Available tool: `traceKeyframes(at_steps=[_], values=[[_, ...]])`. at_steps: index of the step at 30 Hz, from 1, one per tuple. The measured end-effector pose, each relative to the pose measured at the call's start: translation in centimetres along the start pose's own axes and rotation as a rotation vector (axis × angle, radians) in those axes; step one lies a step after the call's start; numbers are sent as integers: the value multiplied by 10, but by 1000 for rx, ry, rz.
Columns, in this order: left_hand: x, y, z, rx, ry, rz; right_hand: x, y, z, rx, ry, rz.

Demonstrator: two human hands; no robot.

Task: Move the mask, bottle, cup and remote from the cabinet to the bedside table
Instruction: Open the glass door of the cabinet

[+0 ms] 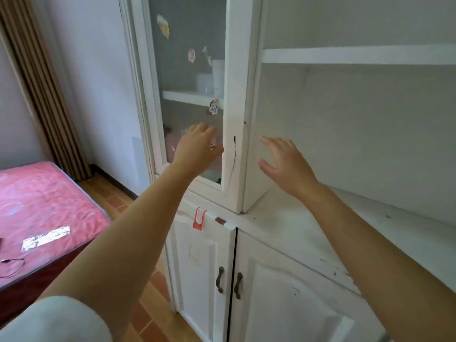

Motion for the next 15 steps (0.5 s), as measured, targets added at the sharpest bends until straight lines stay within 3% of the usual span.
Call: traceKeyframes(at_steps=[15], values=[[9,-22,-66,86,-118,116,36,-25,-59,-60,-13,-95]])
Point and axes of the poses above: each hand's wrist, its own z-axis away from the middle knuckle, its own y-axis out of the back of the hand, x = y × z, the point moved 1 cm from there along -z, towards the middle knuckle, and after that the axes turned 1 degree about x, right-handed, at the moved point
